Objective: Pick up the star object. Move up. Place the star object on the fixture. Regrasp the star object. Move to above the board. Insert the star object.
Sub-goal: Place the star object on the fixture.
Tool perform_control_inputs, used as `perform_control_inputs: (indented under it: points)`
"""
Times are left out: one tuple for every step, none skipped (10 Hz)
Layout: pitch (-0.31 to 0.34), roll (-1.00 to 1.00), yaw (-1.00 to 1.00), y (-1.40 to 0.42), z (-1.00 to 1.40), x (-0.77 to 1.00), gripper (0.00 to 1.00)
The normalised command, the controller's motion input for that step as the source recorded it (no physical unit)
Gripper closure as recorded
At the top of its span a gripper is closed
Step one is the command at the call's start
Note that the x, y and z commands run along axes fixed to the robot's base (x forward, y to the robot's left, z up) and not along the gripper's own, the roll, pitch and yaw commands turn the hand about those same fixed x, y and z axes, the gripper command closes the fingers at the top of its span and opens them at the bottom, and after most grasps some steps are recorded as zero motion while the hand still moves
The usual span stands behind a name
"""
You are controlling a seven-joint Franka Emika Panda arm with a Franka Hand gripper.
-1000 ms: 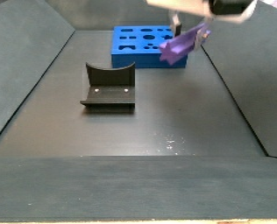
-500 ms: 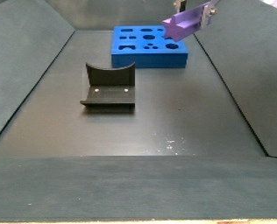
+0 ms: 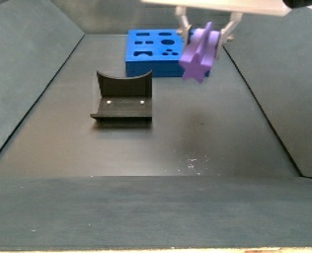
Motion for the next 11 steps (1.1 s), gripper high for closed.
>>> perform_control_inputs:
  points:
    - [-0.036, -0.05, 0.89, 0.26, -0.12, 1.0, 1.0]
    - [-0.031, -0.07, 0.63, 0.21, -0.11, 1.0, 1.0]
    - [-0.024, -0.08, 0.42, 0.16, -0.09, 0.94, 1.0]
    - [-0.011, -0.09, 0.21, 0.09, -0.06, 0.79, 1.0]
    - [-0.003, -0.1, 0.15, 0.07, -0.05, 0.71, 1.0]
    - [0.023, -0.1, 0.07, 0.03, -0.03, 0.53, 1.0]
    - [0.034, -0.09, 0.06, 0.03, -0.03, 0.46, 1.0]
    - [0.056, -0.09, 0.04, 0.02, -0.02, 0.33, 1.0]
    - [0.123, -1.0, 0.07, -0.56, 0.38, 1.0, 1.0]
    - [0.141, -1.0, 0.05, -0.54, 0.41, 1.0, 1.0]
    - [0.153, -1.0, 0.04, -0.42, 0.36, 1.0, 1.0]
